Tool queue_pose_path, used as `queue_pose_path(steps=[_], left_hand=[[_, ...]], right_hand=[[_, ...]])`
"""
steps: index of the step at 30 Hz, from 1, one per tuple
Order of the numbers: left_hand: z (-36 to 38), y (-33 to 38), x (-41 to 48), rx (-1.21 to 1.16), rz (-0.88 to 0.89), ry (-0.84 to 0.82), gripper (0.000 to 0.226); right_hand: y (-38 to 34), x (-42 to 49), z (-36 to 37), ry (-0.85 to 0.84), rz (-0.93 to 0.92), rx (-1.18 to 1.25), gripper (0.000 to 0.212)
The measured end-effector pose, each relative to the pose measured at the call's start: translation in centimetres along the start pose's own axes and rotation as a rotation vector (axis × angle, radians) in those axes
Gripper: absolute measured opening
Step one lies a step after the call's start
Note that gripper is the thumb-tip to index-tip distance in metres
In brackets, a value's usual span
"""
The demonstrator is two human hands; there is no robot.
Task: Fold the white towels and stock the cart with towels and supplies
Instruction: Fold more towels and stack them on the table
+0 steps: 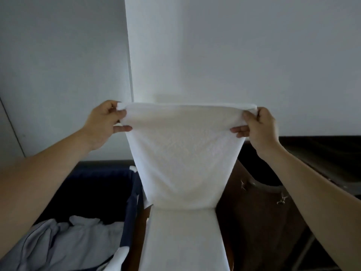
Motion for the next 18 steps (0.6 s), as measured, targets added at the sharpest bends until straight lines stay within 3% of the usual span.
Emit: queue_pose_path(steps=[9,18], left_hand=[[-4.1,-5.6,-15.7,0.181,-0.433,-0.342,0.023],[-5.0,-11.5,-21.1,0.305,-0.642,-0.51,0.024]], right_hand=[[6.2,-14.9,-3.5,-0.146,0.302,-0.292,0.011],[11.5,-19.2,-5.3,-0.393,0.472,-0.528,0.015]])
Point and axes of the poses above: each hand's wrist, its own x-axis towards the middle knuckle, its own z-axis out of the palm, y = z × x, the point moved 2 cm from there along x, towards the middle knuckle, and after that the axes turned 7 degrees about z, right-handed, at the moved point
